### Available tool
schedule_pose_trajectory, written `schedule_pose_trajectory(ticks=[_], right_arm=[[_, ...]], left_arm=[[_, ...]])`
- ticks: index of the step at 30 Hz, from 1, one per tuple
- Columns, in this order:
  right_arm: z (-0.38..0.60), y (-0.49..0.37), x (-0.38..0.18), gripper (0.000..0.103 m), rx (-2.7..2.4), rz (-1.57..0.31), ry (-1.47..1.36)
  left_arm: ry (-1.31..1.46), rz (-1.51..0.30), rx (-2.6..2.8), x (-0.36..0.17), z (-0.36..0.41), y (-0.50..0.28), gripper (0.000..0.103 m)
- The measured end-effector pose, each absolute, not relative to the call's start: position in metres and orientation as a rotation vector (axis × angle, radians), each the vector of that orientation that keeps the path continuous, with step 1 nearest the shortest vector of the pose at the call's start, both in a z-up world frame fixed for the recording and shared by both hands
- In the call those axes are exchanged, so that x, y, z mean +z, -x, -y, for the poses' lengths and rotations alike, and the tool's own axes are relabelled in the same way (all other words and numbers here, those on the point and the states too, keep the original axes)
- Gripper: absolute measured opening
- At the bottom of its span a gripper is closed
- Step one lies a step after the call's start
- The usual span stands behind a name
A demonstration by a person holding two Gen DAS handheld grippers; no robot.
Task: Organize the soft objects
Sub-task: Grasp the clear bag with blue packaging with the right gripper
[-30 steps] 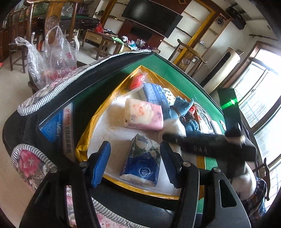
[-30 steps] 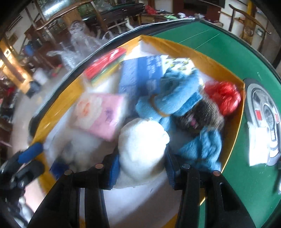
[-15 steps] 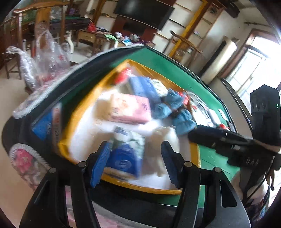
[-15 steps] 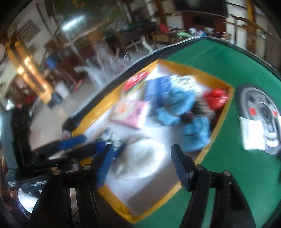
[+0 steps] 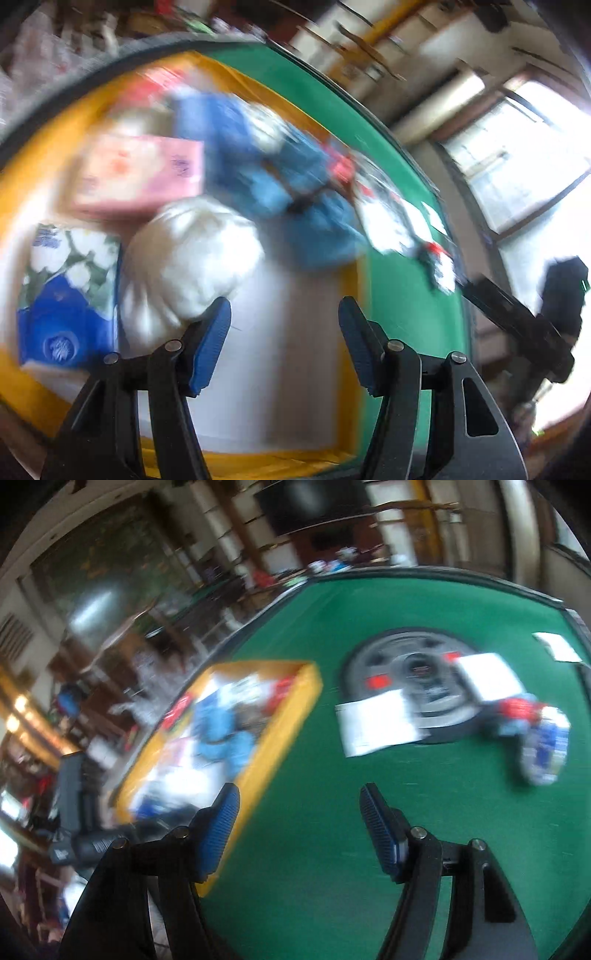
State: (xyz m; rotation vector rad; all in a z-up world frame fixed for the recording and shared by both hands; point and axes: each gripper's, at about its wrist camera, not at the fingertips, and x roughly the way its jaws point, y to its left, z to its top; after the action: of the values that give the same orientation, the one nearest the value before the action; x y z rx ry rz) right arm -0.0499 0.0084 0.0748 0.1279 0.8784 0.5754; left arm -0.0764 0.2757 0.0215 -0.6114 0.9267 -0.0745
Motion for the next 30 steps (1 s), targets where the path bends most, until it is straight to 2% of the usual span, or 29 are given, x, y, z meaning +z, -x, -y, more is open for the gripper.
schedule_pose_trajectory(ticks=[6,13,22,25,30], right_arm=[[0.102,0.025,0.069,0.063,0.32,-0.855,-0.27],[0.173,-0.012,0.059,0.063,0.124,-0.826,-0.356],[0.158,-0.093,0.046,0.063,0.057,-0.876,-0.338],[0.136,-0.115,0.036,0.063,0.053,-0.913,-0.253],[0.097,-0.109,0.027,0.063,0.164,-0.977,-0.128]], left_arm=[[0.59,-0.865,-0.071,0.045,-0.287,0.094,0.06],[0.453,-0.822,-0.199,0.072,-0.237,0.111,0.066],[0.386,-0.86,-0.245,0.075,-0.202,0.109,0.066],[0.382,-0.87,-0.241,0.073,-0.198,0.111,0.066],[0.371,-0.875,-0.249,0.072,-0.194,0.115,0.067]])
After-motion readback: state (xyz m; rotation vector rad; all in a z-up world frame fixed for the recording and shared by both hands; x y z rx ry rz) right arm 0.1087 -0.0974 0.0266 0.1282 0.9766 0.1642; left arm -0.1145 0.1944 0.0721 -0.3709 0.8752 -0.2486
